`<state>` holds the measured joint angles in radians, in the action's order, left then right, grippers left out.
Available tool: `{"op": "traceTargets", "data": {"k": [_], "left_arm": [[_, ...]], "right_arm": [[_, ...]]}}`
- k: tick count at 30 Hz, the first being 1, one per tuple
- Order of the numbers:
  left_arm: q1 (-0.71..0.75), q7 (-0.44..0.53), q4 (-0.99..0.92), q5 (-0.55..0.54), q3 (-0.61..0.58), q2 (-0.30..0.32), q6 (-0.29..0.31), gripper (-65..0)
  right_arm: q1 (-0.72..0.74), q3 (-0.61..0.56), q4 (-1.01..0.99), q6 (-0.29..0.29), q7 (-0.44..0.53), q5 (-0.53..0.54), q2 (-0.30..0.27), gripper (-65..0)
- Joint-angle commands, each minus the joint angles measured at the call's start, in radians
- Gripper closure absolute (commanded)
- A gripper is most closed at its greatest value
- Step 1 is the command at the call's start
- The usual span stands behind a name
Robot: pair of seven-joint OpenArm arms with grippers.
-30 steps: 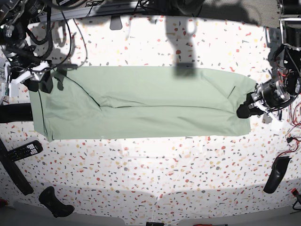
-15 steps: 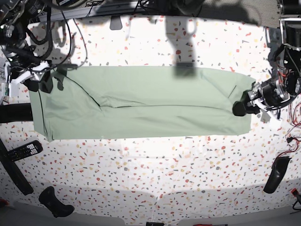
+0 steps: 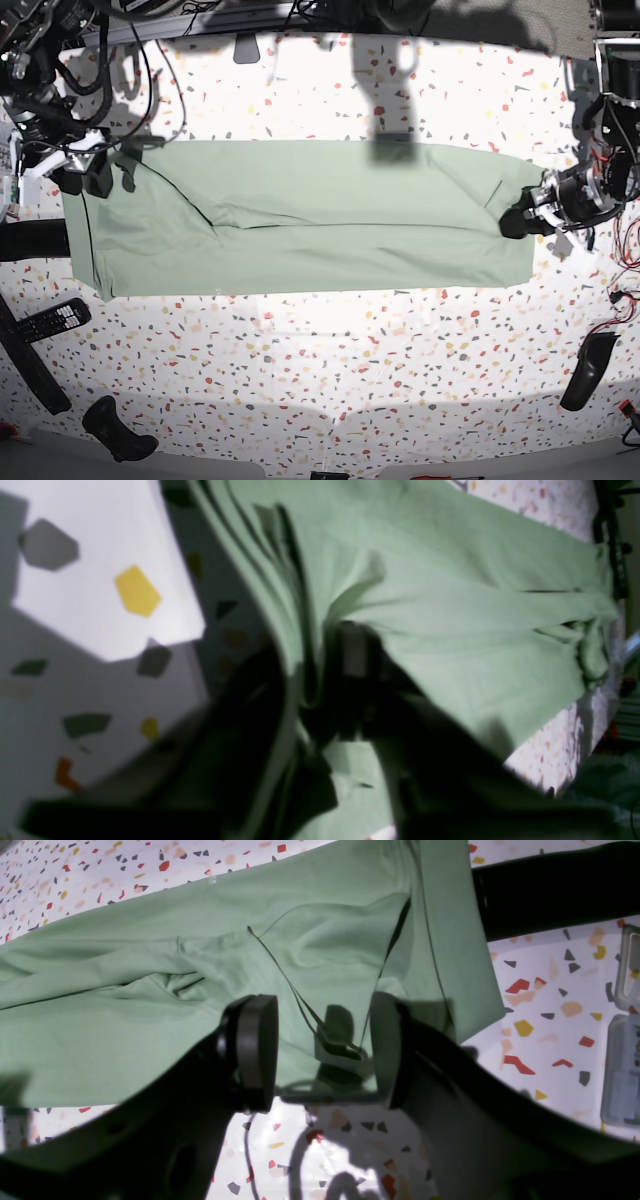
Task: Fold the T-shirt properly
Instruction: 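Grasp the strip's end with the left gripper, then drag the held end with the left gripper toward the shirt's middle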
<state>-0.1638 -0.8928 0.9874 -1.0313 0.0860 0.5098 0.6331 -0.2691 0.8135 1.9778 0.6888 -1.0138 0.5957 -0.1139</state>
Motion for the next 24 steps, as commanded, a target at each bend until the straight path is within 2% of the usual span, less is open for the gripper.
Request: {"op": "traceTargets", "data": {"k": [1, 2, 7, 12, 16, 19, 22, 24], "left_arm": [[-0.021, 0.026, 0.013, -0.016, 0.005, 0.017, 0.012, -2.5], [-0.021, 0.037, 0.013, -0.016, 0.005, 0.017, 0.012, 0.0], [-0.022, 0.064, 0.013, -0.012, 0.005, 0.018, 0.012, 0.0], [-0.024, 0.065, 0.013, 0.15, 0.005, 0.028, 0.006, 0.0], [-0.025, 0.071, 0.013, 0.175, 0.005, 0.064, -0.037, 0.0], [-0.025, 0.08, 0.013, 0.186, 0.005, 0.107, -0.042, 0.0], [-0.037, 0.079, 0.014, 0.259, 0.005, 0.144, -0.045, 0.0], [-0.047, 0.08, 0.014, 0.272, 0.005, 0.166, -0.091, 0.0]], "right_arm": [[0.003, 0.003, 0.019, 0.009, 0.024, 0.018, -0.013, -29.0], [0.003, 0.003, 0.019, 0.009, 0.024, 0.018, -0.013, -29.0], [0.003, 0.003, 0.019, 0.009, 0.024, 0.018, -0.013, -29.0], [0.003, 0.003, 0.019, 0.009, 0.02, 0.018, -0.013, -29.0], [0.003, 0.003, 0.019, 0.009, 0.02, 0.018, -0.013, -29.0], [0.003, 0.003, 0.019, 0.009, 0.02, 0.018, -0.013, -29.0], [0.003, 0.003, 0.019, 0.009, 0.021, 0.018, -0.013, -29.0], [0.003, 0.003, 0.019, 0.009, 0.021, 0.018, -0.013, -29.0]]}}
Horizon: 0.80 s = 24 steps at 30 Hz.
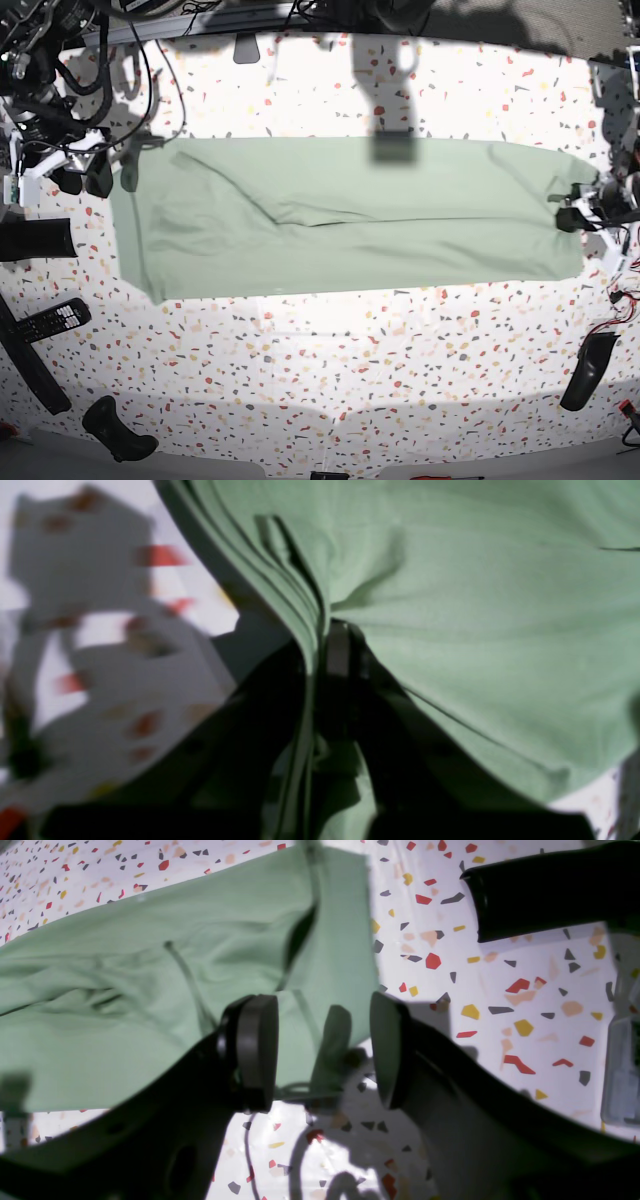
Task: Fold the T-shirt properly
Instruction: 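Drag the held end with the left gripper toward the shirt's middle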
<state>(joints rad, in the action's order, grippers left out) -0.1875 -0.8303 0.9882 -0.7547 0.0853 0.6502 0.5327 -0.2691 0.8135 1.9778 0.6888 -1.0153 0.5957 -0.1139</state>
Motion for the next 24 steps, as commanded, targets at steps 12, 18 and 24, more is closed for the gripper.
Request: {"op": "traceTargets", "data": {"k": [12, 18, 24], "left_arm": [[-0.052, -0.081, 0.242, -0.011, 0.006, 0.024, -0.1, 0.0], [0.002, -0.111, 0.404, -0.004, 0.006, -0.03, -0.146, 0.0], [0.077, -0.15, 0.503, -0.004, 0.006, -0.172, -0.145, 0.0]], "right_arm": [[0.003, 0.003, 0.019, 0.009, 0.023, 0.018, -0.013, -29.0], [0.003, 0.003, 0.019, 0.009, 0.022, 0.018, -0.013, -29.0], [0.003, 0.003, 0.019, 0.009, 0.021, 0.018, -0.013, -29.0]]}}
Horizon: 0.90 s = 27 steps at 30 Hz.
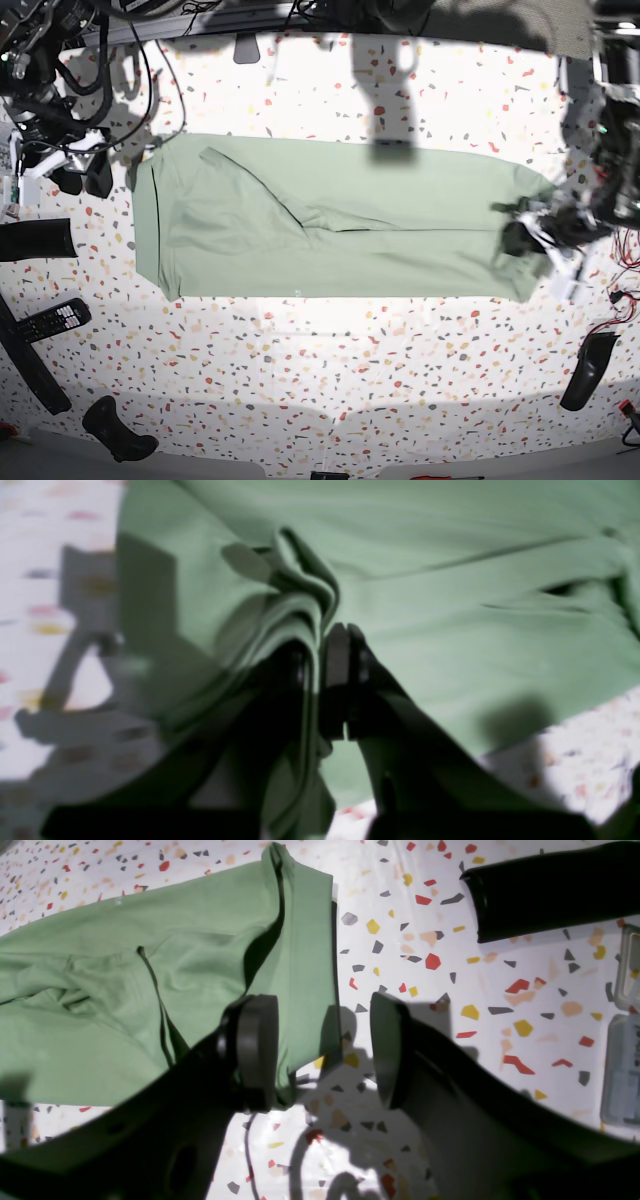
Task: Fold the T-shirt properly
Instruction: 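Drag the held end with the left gripper toward the shirt's middle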
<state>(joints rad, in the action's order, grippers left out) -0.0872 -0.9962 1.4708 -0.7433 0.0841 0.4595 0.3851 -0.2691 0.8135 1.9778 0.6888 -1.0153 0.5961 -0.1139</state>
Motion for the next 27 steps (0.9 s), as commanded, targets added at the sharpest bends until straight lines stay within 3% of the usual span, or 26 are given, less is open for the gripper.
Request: {"op": "traceTargets", "data": {"k": [1, 9, 13, 27], "left_arm": [[-0.016, 0.017, 0.029, -0.016, 0.007, -0.005, 0.003, 0.0], [-0.013, 0.023, 0.035, -0.011, 0.007, -0.179, 0.003, 0.0], [-0.013, 0.035, 0.035, 0.124, 0.007, -0.233, 0.003, 0.0], [-0.013, 0.033, 0.035, 0.059, 0.007, -0.252, 0.004, 0.0]], "right_arm": [[0.003, 0.003, 0.019, 0.009, 0.021, 0.018, -0.013, -29.0], [0.003, 0.003, 0.019, 0.009, 0.02, 0.018, -0.013, -29.0], [0.003, 0.003, 0.019, 0.009, 0.02, 0.018, -0.013, -29.0], [0.003, 0.003, 0.019, 0.009, 0.02, 0.018, -0.013, -29.0]]}}
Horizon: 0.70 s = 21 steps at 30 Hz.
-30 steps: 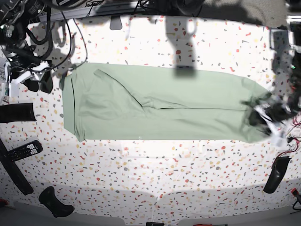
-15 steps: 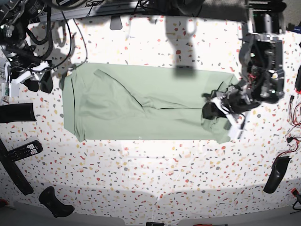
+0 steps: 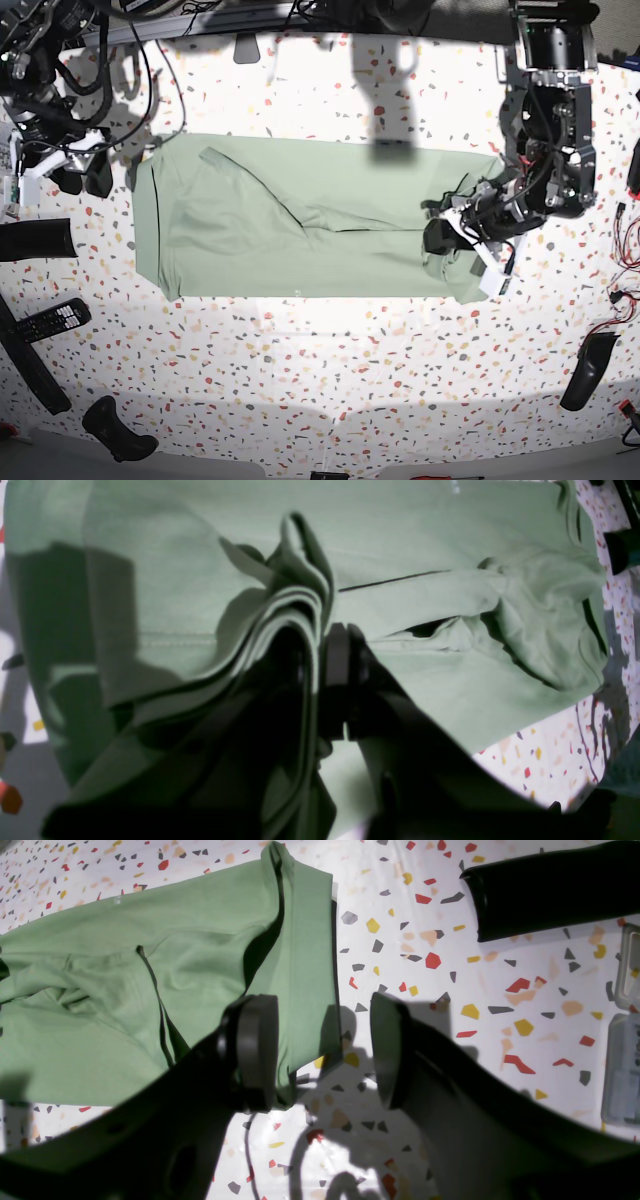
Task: Fold the T-shirt properly
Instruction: 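Drag the held end with the left gripper toward the shirt's middle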
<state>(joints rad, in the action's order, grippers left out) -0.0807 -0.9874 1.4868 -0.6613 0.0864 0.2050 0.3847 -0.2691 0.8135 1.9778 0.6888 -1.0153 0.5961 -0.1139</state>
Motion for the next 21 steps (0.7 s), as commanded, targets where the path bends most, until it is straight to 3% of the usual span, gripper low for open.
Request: {"op": "traceTargets", "data": {"k": [1, 10, 14, 21], "left_arm": [[-0.019, 0.027, 0.019, -0.019, 0.005, 0.003, 0.004, 0.0], [-0.019, 0.034, 0.019, -0.031, 0.005, 0.003, 0.004, 0.0], [-0.019, 0.031, 0.019, -0.108, 0.005, -0.001, 0.004, 0.0], [-0.018, 0.014, 0.019, -0.066, 0.005, -0.011, 0.004, 0.0]], "right_arm": [[0.003, 0.003, 0.019, 0.009, 0.02, 0.018, -0.013, -29.0], [0.003, 0.003, 0.019, 0.009, 0.02, 0.018, -0.013, -29.0], [0.003, 0.003, 0.019, 0.009, 0.02, 0.018, -0.013, -29.0], [0.003, 0.003, 0.019, 0.009, 0.02, 0.018, -0.013, -29.0]]}}
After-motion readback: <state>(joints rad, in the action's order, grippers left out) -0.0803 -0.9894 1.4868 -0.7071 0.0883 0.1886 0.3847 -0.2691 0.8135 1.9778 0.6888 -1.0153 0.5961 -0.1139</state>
